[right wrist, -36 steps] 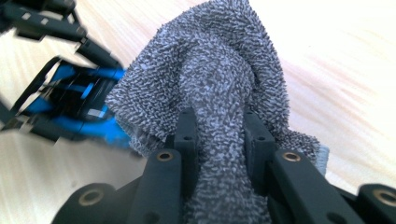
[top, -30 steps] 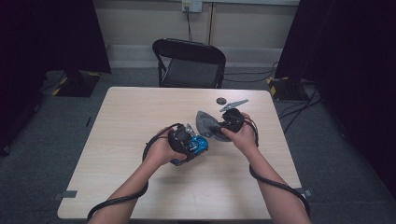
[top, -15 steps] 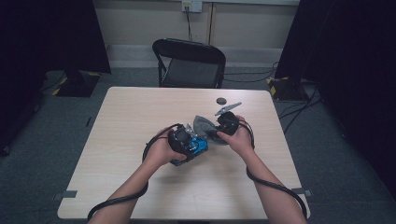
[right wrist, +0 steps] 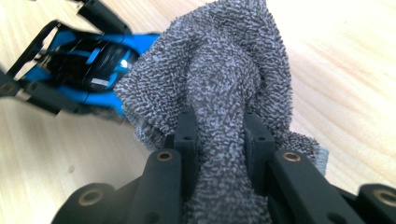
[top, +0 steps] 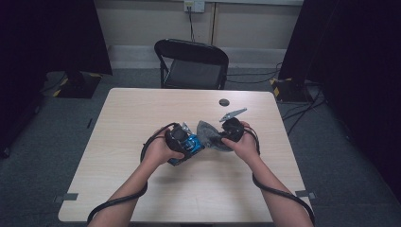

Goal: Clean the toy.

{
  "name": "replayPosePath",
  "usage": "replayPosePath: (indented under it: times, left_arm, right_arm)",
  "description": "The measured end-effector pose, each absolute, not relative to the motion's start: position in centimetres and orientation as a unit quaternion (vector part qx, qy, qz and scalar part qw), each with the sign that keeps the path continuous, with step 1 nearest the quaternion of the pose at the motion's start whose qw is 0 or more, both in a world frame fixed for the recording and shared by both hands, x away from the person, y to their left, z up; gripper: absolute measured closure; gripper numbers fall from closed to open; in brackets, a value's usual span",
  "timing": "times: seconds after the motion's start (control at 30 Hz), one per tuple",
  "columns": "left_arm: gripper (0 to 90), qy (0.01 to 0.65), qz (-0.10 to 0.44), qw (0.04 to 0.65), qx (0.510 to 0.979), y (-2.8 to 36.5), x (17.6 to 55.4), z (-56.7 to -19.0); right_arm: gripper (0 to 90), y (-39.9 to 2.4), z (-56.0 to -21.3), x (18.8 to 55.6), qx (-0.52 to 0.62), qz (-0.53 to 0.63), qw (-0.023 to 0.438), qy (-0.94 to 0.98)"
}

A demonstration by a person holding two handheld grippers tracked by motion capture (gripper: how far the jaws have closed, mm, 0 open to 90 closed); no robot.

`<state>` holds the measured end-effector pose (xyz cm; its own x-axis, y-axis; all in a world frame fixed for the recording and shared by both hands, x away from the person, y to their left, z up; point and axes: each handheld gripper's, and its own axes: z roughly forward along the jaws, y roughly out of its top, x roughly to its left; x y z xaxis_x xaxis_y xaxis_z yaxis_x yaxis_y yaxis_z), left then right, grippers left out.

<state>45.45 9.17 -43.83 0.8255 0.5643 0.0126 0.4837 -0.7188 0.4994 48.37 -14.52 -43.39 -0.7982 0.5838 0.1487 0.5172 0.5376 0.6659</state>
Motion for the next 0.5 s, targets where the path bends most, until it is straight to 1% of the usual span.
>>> replayPosePath:
  times: [0.33,0.5]
  left_arm:
    - [28.2,0.314,0.086,0.236,0.916,10.2,46.5,-44.2]
    - [28.2,0.332,0.089,0.241,0.908,10.8,46.9,-44.2]
  right_arm:
    - [71.9,-14.4,-44.5,47.0,0.297,0.369,0.027,0.880]
    - [71.8,-14.2,-44.5,46.5,0.287,0.366,0.022,0.885]
